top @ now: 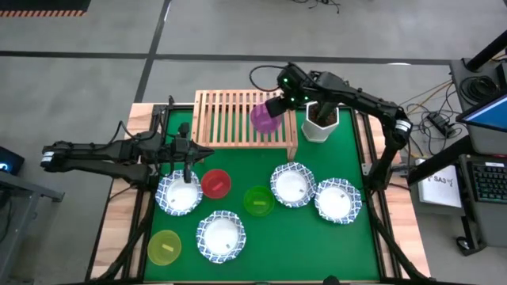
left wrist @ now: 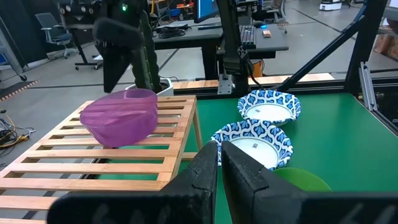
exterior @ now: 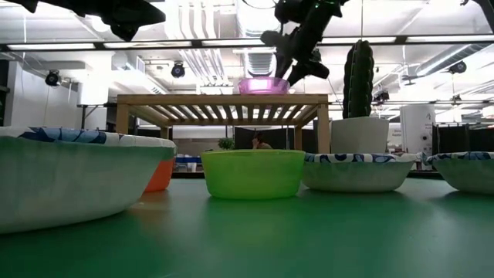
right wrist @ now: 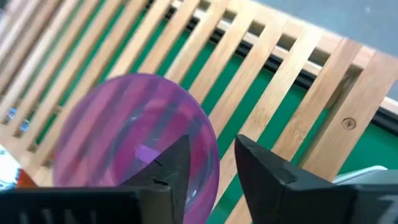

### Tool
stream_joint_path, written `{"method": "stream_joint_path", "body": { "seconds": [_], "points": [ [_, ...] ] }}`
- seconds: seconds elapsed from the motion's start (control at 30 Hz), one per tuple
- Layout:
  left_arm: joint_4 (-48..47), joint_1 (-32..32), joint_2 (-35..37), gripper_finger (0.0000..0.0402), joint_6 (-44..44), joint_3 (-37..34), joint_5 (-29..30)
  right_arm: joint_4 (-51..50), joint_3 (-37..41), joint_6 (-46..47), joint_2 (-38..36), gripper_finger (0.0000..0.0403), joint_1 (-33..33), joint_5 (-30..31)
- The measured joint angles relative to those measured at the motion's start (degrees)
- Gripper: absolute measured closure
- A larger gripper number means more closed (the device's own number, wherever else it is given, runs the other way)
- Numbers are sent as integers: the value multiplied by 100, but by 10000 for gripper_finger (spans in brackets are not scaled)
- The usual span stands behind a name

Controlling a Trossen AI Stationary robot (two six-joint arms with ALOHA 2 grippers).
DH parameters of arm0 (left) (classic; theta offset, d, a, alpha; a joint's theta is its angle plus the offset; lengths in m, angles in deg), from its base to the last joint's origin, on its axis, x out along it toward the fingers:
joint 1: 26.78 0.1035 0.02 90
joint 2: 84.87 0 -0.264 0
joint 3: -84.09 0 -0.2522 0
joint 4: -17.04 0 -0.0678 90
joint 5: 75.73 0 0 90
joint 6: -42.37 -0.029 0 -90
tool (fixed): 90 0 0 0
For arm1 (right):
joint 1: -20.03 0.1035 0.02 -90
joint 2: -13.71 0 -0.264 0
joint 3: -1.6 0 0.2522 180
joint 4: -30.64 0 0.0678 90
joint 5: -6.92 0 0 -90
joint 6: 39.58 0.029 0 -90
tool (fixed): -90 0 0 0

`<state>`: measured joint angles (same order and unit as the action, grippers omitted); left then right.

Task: Place and stack bowls onto a shelf
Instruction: Stack the small orange bowl on top of the small purple bowl on the shelf

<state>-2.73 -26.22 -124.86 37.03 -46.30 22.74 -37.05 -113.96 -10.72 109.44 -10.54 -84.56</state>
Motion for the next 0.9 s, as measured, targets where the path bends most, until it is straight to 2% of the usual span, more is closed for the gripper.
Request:
{"method": "stream_joint_path", "body": {
  "seconds": [0.2,0.33,0.5,0.6,0.77,0.9],
  "points": [
    [-1,2,0,397,0,0,0,22,0,-405,-441,260,12,-173],
    [25,1,-8,397,4,0,0,31,0,-1065,-846,265,454,-164],
    [275,2,-93,397,107,0,0,38,71,-1719,-1310,281,1370,-114],
    [466,0,-222,397,161,0,0,103,252,-1894,-1575,290,2073,249],
    [606,0,-514,397,566,2,-4,515,1086,-1856,-2044,305,3270,1165],
    [598,-2,-787,397,1067,2,-47,1094,1906,-1690,-2431,316,4020,1307]
  ]
}}
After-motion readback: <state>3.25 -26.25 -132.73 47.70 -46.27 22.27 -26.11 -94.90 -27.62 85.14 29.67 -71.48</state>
